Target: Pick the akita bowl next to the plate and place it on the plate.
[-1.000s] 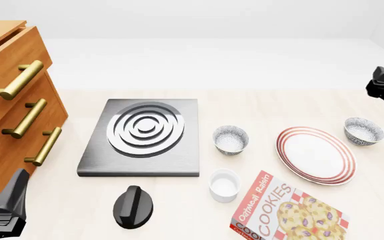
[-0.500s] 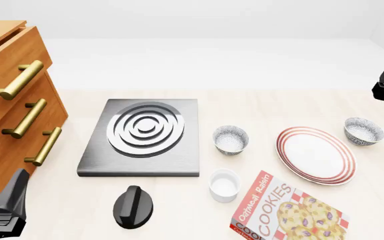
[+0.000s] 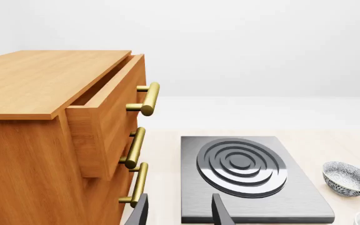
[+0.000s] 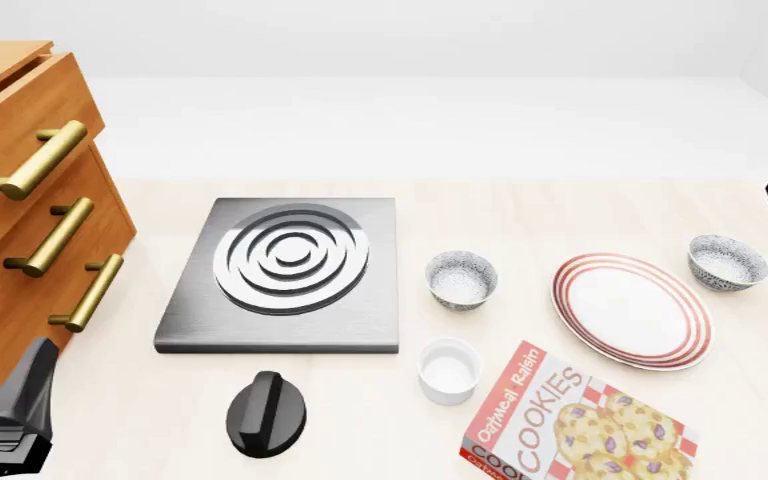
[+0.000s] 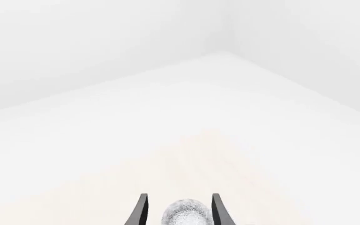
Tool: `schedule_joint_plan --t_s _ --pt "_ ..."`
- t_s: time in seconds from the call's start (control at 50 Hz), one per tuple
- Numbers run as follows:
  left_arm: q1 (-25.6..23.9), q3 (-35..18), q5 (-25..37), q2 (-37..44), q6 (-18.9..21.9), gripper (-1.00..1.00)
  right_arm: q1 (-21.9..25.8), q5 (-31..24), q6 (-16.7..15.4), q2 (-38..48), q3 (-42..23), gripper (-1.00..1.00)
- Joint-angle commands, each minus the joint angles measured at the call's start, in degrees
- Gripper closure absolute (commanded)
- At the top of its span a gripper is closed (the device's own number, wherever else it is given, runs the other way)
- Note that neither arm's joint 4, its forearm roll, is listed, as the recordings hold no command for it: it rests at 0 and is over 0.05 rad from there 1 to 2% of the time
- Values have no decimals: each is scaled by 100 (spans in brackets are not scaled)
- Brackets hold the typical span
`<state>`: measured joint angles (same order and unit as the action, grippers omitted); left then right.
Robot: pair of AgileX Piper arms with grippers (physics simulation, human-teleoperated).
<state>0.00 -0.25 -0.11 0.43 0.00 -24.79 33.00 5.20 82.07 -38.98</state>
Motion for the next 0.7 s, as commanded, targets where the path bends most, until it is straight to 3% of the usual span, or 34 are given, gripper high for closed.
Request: schedule_joint_plan --t_s 0.02,0.7 --pt "0 0 0 0 0 -100 -154 20 26 137 -57 -100" --pt "0 0 0 0 0 -100 -282 148 113 628 -155 -100"
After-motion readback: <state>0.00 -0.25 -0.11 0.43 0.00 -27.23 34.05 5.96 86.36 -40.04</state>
